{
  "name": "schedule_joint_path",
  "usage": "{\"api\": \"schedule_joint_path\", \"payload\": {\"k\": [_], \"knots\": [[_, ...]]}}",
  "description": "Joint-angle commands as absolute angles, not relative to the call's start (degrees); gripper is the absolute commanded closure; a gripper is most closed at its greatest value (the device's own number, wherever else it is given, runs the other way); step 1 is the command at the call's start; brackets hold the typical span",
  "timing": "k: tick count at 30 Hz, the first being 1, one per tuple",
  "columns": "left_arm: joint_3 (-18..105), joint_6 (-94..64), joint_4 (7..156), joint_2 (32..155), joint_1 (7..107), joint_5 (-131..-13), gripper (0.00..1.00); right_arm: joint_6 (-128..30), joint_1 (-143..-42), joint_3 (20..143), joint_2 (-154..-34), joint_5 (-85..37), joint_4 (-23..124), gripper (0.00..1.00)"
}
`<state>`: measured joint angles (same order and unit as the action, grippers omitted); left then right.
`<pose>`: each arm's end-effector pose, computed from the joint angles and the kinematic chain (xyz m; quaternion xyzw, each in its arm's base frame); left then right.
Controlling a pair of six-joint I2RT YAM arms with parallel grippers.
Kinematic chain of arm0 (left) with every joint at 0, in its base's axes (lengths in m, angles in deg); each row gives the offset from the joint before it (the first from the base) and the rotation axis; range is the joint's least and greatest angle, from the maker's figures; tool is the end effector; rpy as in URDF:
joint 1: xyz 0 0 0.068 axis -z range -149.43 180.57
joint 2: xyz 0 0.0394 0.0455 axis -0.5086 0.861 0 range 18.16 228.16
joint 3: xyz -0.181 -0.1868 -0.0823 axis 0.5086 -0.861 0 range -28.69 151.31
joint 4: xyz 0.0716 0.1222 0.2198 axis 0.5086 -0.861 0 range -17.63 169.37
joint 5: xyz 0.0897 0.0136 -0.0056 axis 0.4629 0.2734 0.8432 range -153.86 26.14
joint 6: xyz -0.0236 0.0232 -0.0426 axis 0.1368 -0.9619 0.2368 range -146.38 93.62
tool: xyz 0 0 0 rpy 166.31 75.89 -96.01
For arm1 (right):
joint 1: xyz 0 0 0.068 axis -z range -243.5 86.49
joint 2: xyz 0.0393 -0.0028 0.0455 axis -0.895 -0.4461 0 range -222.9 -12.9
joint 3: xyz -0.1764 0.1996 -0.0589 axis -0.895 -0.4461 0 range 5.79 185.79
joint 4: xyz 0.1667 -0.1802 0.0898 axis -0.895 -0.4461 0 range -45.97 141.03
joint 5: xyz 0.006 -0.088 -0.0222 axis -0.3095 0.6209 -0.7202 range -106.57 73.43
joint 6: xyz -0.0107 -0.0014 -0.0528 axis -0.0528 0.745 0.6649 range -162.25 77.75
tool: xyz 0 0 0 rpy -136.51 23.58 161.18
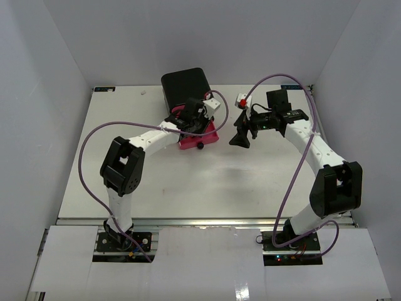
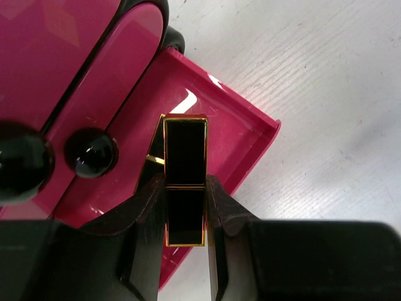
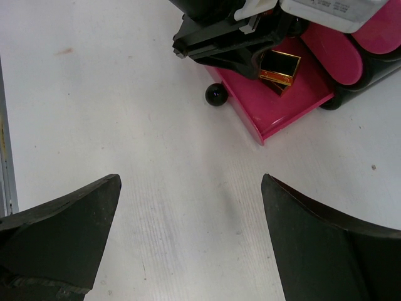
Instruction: Organize the makeup
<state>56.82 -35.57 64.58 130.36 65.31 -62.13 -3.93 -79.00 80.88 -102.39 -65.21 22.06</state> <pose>0.3686 -0.2543 0.2289 0.3352 0.8478 -0.0774 0.4037 0.3213 0.1168 0.3076 -0.5241 0.6725 0.2993 0.4283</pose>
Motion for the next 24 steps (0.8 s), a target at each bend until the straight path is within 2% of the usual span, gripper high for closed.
{"api": "schedule_joint_path", "payload": {"k": [1, 11, 24], "knots": [[59.97, -37.27, 64.78, 131.25, 65.73, -61.66, 0.73, -3.49, -77.58, 79.98, -100.18, -67.37, 23.17, 0.00], [60.94, -36.91, 64.43, 133.73, 65.73, -62.85, 0.67, -3.94, -75.72, 79.82, -100.54, -68.25, 23.16, 0.00], [60.07, -35.62, 64.34, 132.98, 65.81, -63.37, 0.42, -4.03, -75.72, 81.03, -102.09, -68.50, 23.09, 0.00]]}}
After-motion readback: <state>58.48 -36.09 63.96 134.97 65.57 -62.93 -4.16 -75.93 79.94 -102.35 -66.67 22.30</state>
